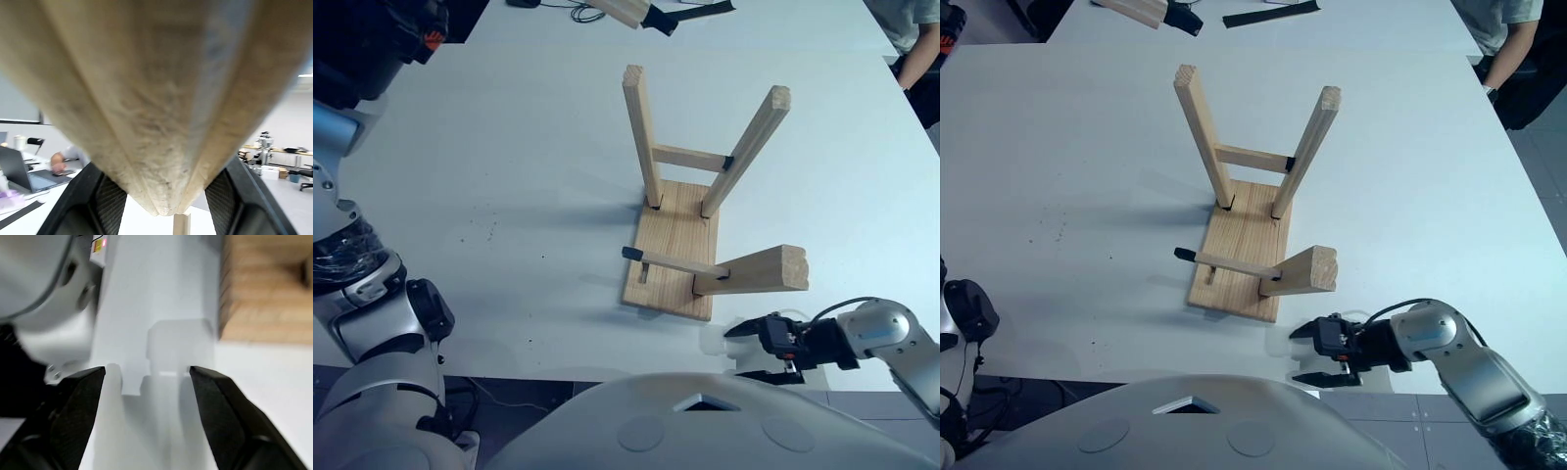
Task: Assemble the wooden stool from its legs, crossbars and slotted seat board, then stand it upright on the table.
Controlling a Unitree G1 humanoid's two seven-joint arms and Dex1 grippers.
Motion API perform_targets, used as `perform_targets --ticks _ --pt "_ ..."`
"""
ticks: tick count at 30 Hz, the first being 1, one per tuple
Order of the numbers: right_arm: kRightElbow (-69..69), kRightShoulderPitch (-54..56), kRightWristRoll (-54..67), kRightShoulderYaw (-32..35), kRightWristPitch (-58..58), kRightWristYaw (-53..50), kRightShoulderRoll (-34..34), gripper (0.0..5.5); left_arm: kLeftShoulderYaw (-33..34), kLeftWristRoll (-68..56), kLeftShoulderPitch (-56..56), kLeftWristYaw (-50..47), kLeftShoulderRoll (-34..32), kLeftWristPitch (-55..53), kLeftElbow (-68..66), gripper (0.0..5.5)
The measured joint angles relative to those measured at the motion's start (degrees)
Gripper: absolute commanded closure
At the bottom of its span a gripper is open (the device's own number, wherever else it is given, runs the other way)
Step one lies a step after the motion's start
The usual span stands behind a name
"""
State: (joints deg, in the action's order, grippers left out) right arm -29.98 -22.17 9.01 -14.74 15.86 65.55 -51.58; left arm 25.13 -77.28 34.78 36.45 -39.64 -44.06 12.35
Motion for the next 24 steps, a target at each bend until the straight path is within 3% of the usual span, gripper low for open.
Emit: perform_targets --ticks 7,24 --pt "1.72 1.74 -1.27 -4.33 -1.08 -6.61 5.02 2.3 -4.78 7.82 -0.59 2.74 -0.06 1.0 -0.27 3.44" --pt "5.38 5.27 -2.6 -2.7 -0.34 -19.06 10.61 2.3 -2.24 5.58 -1.95 6.62 -2.48 -1.31 0.98 3.44"
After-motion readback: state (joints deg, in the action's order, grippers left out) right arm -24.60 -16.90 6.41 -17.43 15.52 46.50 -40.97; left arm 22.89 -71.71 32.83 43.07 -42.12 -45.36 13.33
